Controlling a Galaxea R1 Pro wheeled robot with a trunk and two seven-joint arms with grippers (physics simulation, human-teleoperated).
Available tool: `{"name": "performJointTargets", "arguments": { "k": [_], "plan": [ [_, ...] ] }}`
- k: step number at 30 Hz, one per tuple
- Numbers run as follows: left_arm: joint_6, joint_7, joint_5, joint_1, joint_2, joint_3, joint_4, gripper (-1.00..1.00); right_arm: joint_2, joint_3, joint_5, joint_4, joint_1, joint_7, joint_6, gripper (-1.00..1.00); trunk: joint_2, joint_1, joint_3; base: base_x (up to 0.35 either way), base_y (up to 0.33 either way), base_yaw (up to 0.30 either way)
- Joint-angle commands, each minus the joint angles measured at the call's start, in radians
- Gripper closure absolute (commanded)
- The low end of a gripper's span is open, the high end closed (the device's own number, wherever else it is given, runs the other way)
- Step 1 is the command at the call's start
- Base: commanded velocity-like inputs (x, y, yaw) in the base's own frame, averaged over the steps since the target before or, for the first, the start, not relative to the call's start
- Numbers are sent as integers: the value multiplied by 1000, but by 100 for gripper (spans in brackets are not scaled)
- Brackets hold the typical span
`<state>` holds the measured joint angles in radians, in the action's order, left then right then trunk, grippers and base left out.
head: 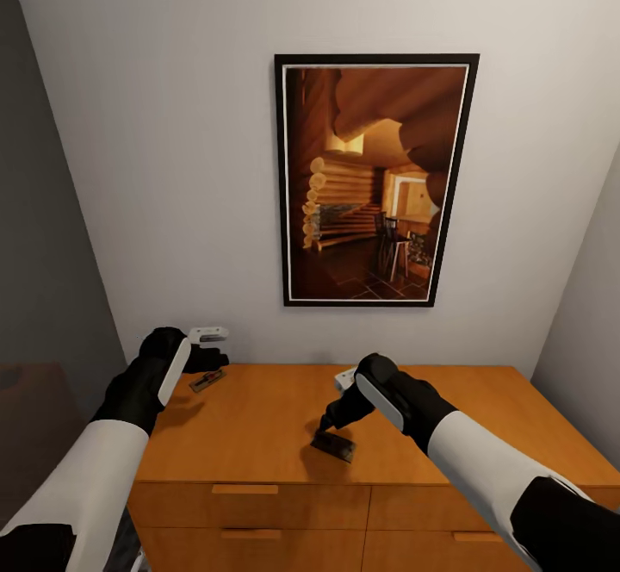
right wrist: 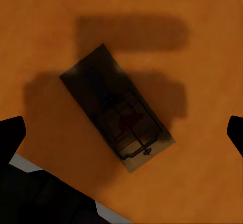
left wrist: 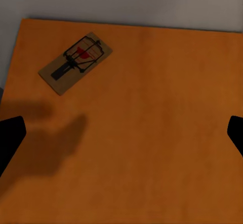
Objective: Take the four mousetraps from the cabinet in the bathroom and place them on the bathroom floor. Make sure all four end up on the same floor surface, and ensure that at least two of them are either under or directly next to the same bathroom sink.
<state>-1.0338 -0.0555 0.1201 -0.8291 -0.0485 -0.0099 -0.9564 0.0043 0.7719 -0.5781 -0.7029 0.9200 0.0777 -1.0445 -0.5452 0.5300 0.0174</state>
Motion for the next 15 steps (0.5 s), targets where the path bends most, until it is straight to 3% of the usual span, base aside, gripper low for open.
{"name": "performJointTargets", "arguments": {
  "k": [1,15],
  "plan": [
    [-4,-6,9,-1,-1,-1,-1,-100,0,2,9,2,1,8,-3,-100,-2,0,2,0,0,0],
    [-4,-5,10,-1,1,-2,0,-100,6,7,11,105,10,8,-3,-100,-2,0,2,0,0,0]
  ]
}}
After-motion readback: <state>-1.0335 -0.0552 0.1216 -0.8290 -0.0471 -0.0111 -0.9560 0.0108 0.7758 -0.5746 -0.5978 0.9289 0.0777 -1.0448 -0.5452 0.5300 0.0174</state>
